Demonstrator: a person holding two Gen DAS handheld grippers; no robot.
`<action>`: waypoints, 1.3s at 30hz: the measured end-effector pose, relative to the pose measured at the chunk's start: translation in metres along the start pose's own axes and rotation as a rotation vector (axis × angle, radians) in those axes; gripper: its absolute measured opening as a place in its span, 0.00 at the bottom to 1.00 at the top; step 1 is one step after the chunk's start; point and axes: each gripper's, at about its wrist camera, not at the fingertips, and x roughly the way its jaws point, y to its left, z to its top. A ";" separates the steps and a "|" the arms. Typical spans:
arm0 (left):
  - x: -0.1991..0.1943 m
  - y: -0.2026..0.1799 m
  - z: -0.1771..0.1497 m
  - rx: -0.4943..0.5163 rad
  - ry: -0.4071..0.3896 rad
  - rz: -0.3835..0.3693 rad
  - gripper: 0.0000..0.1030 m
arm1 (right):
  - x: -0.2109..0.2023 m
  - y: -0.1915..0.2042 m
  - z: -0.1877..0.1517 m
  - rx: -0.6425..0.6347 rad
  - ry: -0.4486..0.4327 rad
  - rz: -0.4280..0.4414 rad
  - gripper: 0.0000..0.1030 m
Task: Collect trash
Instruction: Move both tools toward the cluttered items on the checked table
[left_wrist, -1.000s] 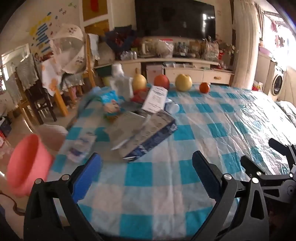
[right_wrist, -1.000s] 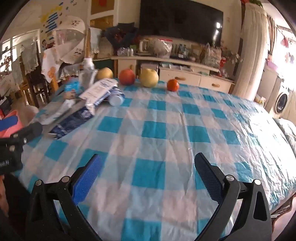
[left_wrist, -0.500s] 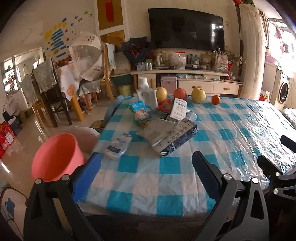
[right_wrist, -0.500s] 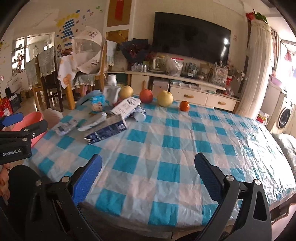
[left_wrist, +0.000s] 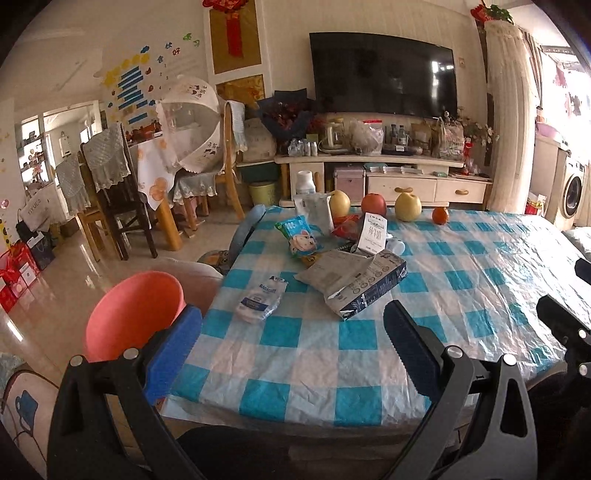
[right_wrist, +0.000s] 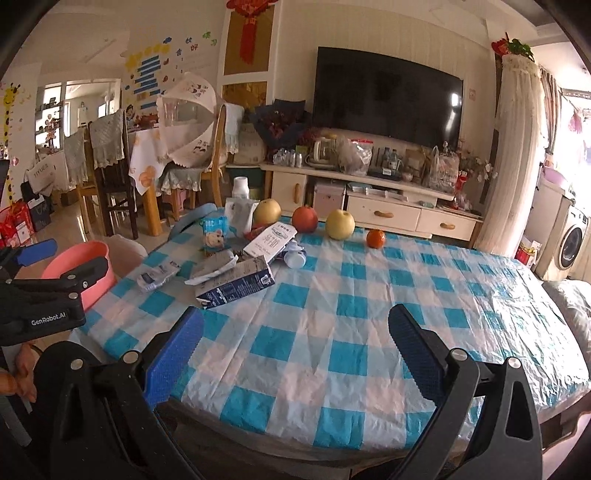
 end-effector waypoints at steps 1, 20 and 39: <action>-0.001 0.001 0.000 0.004 -0.004 0.002 0.96 | -0.001 0.000 0.001 0.001 -0.002 0.000 0.96; -0.003 -0.002 -0.001 0.016 -0.012 -0.001 0.96 | -0.006 -0.001 -0.001 -0.020 -0.021 0.008 0.96; 0.053 0.002 -0.028 0.025 0.069 -0.048 0.96 | 0.074 0.006 -0.044 -0.023 0.156 0.021 0.96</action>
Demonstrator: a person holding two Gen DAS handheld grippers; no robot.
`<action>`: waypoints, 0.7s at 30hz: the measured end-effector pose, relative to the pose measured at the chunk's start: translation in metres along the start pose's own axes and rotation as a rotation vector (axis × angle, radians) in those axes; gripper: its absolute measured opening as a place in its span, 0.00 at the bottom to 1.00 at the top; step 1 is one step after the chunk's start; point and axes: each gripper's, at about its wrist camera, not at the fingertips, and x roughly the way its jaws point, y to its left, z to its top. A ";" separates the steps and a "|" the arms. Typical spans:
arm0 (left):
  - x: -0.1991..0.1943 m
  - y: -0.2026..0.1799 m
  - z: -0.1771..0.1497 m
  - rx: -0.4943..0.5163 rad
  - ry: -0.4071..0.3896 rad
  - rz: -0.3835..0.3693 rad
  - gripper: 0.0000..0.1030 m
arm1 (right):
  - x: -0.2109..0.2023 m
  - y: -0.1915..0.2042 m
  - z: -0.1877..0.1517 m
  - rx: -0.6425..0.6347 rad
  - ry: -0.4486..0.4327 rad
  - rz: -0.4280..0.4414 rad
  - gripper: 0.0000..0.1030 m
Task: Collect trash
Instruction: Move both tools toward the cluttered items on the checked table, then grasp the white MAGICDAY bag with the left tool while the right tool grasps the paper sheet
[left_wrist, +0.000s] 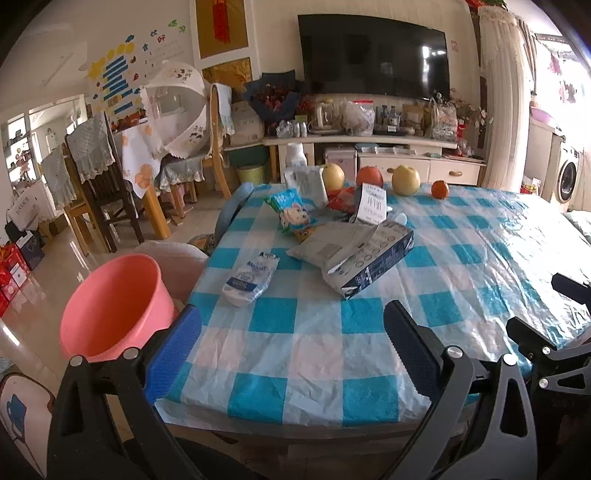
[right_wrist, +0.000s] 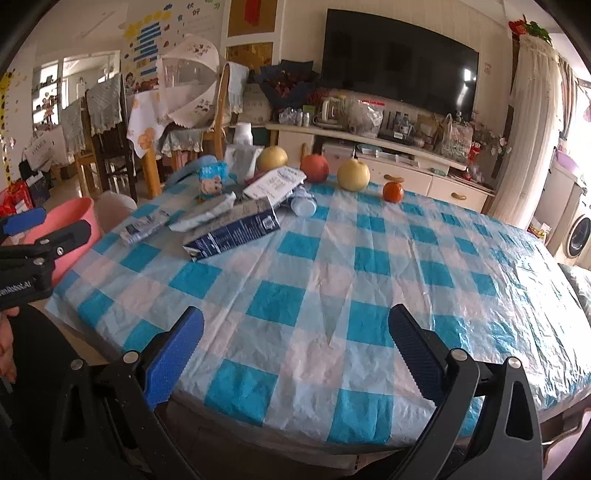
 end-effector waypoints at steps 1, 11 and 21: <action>0.004 0.001 -0.002 0.002 0.003 -0.005 0.96 | 0.005 -0.001 -0.001 -0.001 0.007 -0.001 0.96; 0.063 0.045 0.007 -0.010 0.029 -0.128 0.96 | 0.058 -0.024 -0.005 0.111 0.131 0.149 0.96; 0.135 0.081 0.026 -0.089 0.123 -0.205 0.96 | 0.087 -0.021 0.018 0.240 0.206 0.365 0.96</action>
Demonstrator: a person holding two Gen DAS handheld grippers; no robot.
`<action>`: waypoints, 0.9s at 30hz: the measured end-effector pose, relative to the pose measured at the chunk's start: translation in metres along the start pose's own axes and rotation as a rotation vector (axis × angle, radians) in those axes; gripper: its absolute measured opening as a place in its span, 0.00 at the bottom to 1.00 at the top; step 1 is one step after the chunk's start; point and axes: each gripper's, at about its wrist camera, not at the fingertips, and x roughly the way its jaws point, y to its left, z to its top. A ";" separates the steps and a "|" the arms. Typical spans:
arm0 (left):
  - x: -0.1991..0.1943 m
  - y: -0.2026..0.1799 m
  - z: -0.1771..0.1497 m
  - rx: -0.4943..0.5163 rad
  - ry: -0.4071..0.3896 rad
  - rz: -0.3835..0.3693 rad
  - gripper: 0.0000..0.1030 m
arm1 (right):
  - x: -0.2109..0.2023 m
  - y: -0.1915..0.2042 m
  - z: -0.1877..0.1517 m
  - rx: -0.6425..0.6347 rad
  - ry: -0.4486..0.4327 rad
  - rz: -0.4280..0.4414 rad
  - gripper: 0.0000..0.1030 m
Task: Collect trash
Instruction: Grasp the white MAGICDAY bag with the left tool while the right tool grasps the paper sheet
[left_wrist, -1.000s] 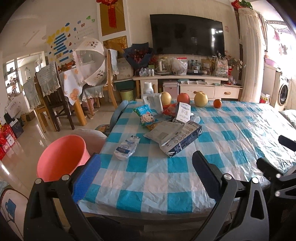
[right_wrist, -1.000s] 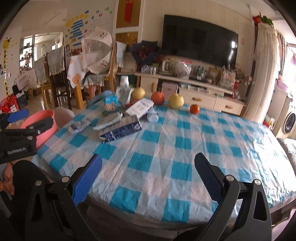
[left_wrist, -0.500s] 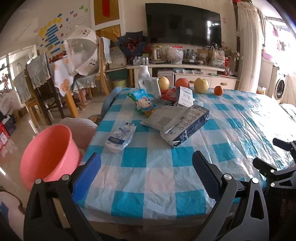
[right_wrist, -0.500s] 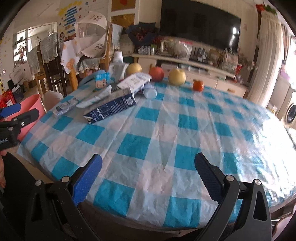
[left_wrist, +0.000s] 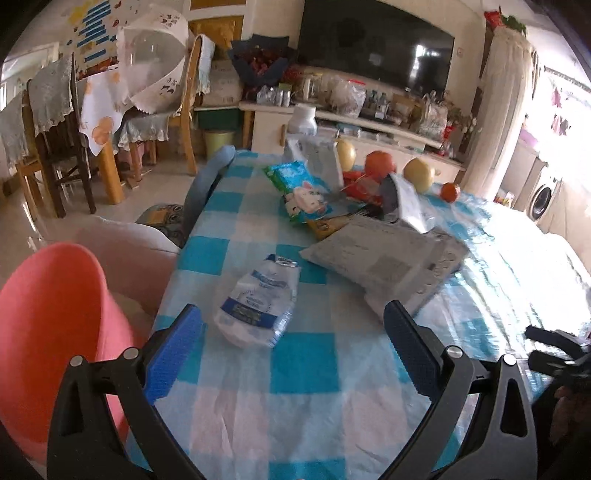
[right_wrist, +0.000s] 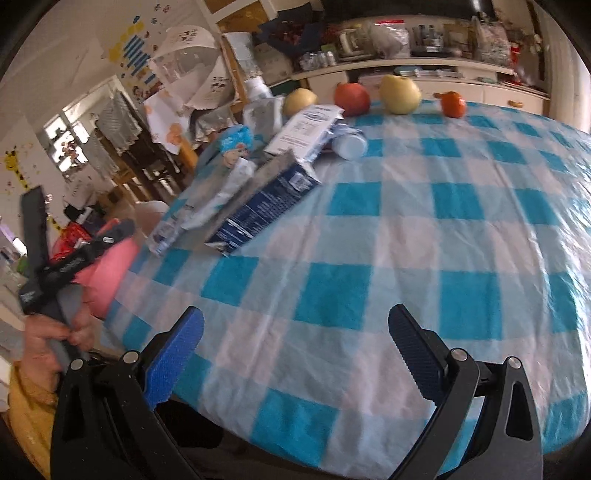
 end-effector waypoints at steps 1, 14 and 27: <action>0.006 0.001 0.001 0.001 0.011 0.004 0.96 | 0.001 0.004 0.004 -0.011 0.000 0.011 0.96; 0.072 0.025 0.003 -0.031 0.163 0.042 0.75 | 0.057 0.072 0.080 -0.217 0.023 0.030 0.96; 0.081 0.023 0.006 -0.026 0.154 0.027 0.75 | 0.163 0.118 0.127 -0.439 0.222 -0.088 0.96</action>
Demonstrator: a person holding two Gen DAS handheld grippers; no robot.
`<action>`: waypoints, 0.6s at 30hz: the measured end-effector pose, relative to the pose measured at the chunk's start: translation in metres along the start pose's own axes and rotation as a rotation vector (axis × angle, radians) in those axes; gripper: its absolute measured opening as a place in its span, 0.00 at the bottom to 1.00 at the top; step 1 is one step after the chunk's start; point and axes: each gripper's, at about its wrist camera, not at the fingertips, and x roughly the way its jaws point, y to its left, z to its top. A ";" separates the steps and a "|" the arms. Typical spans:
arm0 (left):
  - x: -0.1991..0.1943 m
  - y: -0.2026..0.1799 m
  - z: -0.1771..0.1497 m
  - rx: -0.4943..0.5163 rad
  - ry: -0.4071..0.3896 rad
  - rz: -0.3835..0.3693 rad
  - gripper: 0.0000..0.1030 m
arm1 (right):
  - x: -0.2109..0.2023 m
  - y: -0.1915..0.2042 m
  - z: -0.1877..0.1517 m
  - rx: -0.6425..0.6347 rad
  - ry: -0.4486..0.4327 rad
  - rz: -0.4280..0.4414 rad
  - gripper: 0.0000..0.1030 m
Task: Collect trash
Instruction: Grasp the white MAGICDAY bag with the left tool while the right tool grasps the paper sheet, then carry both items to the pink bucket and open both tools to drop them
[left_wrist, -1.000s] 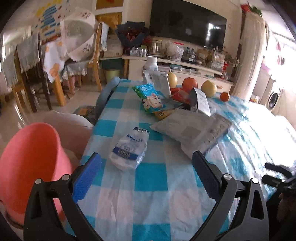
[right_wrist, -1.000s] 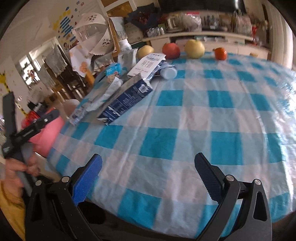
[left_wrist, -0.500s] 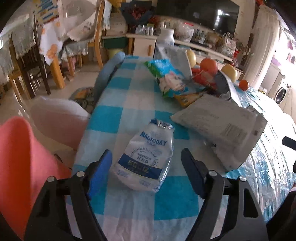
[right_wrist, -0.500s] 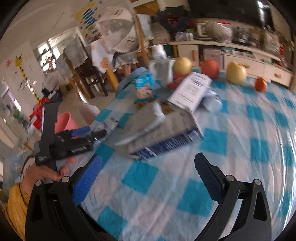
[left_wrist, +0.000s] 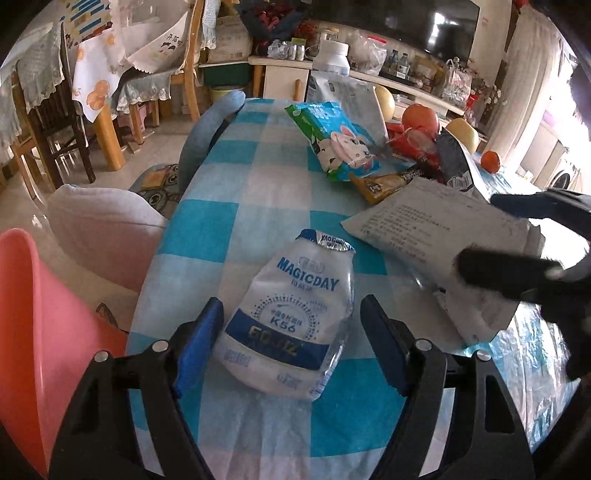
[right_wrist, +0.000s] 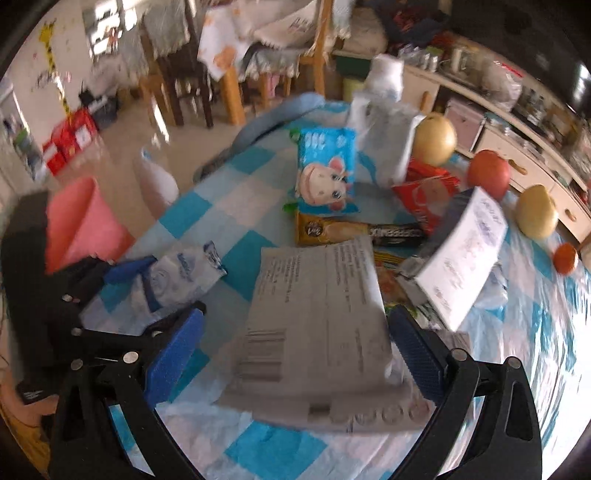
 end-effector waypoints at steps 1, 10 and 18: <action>0.000 0.000 0.000 -0.001 -0.001 -0.001 0.74 | 0.006 0.000 0.001 -0.012 0.019 -0.007 0.96; 0.003 -0.006 0.001 0.032 -0.014 0.032 0.60 | 0.034 0.002 -0.007 -0.124 0.066 -0.117 0.92; 0.002 -0.009 0.002 0.024 -0.008 0.032 0.59 | 0.028 -0.001 -0.015 -0.124 0.011 -0.128 0.82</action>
